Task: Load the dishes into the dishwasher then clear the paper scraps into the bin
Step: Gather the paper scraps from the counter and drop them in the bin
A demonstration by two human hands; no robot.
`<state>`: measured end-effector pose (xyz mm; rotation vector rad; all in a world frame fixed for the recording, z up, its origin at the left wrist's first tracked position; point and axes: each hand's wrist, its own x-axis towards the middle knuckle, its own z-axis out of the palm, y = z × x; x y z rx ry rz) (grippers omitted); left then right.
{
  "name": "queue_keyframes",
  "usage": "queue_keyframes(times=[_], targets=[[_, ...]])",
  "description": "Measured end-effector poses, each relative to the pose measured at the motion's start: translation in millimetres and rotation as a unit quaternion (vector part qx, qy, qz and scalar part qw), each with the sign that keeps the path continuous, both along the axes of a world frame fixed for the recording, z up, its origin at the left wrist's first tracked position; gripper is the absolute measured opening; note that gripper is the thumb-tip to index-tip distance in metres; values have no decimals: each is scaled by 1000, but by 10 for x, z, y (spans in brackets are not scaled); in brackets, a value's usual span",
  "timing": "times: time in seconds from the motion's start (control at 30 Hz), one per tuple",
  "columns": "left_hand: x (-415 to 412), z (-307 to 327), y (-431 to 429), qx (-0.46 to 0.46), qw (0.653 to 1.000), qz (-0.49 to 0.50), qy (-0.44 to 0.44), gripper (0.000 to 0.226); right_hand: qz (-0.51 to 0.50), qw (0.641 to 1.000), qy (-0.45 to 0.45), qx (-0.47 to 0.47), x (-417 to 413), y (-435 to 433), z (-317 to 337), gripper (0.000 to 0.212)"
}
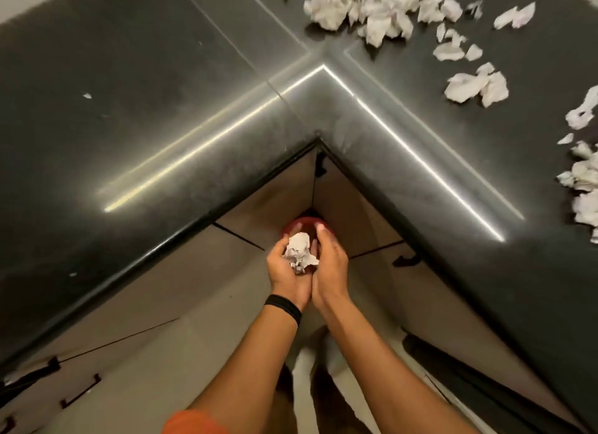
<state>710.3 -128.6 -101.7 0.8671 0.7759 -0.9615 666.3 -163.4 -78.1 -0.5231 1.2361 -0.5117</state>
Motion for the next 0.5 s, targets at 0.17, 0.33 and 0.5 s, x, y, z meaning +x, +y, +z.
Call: queue_keyframes(times=[0.17,0.33,0.5], targets=[[0,-1360,-127,41,997,-22,67,46,-45,995,78,33,52,-48,-1457,24],[9,-2595,-121,15,995,-95,17,30,-39,996,42,65,74,-64,-2596,32],[56,-3036,-69,4,998,-61,16,57,-76,991,11,106,80,-6,-3077,47]])
